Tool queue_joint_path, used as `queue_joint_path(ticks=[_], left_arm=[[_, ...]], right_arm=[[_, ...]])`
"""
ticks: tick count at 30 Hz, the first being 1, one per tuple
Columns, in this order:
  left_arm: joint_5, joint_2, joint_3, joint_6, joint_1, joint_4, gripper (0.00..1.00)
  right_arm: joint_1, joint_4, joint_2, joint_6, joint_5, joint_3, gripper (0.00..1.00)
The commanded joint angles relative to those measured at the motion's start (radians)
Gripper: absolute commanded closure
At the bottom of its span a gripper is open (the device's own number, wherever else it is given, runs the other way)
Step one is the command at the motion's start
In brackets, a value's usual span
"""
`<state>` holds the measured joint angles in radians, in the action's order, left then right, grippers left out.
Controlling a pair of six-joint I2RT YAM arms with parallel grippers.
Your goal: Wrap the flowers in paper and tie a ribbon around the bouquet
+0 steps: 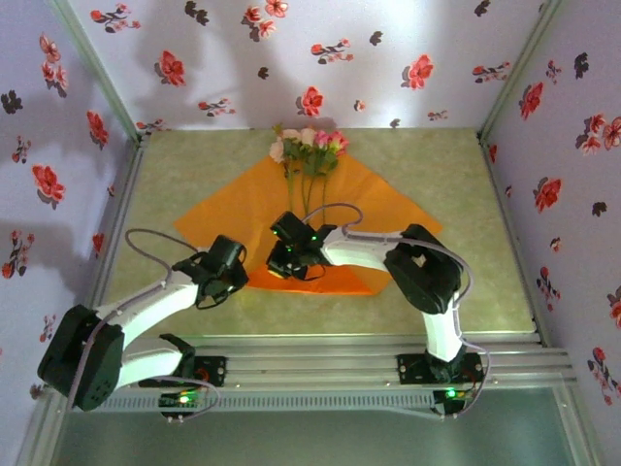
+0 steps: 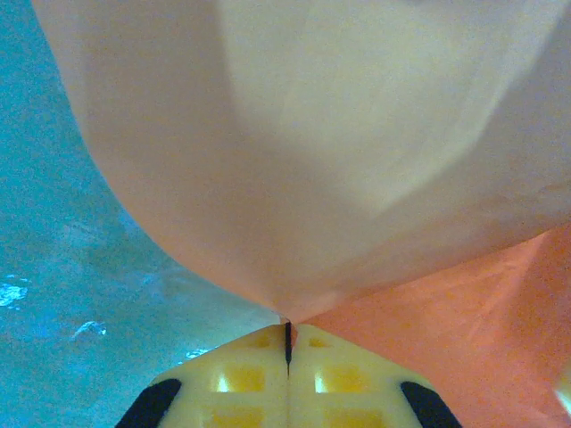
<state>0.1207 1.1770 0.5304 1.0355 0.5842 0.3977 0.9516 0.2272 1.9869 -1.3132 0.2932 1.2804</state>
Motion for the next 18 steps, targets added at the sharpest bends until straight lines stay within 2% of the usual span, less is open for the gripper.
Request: queue_joint_path(ticks=[1, 10, 15, 18], left_arm=[[0.054, -0.005, 0.036, -0.053, 0.027, 0.009, 1.0], [0.202, -0.026, 0.109, -0.212, 0.175, 0.057, 1.0], [0.275, 0.031, 0.166, -0.305, 0.274, 0.083, 1.0], [0.315, 0.075, 0.2, -0.325, 0.304, 0.112, 1.0]], right_arm=[[-0.002, 0.001, 0.071, -0.021, 0.032, 0.034, 1.0], [-0.002, -0.005, 0.121, -0.085, 0.052, -0.026, 1.0], [-0.007, -0.047, 0.12, -0.111, 0.07, -0.057, 1.0], [-0.011, -0.061, 0.113, -0.116, 0.075, -0.07, 1.0]])
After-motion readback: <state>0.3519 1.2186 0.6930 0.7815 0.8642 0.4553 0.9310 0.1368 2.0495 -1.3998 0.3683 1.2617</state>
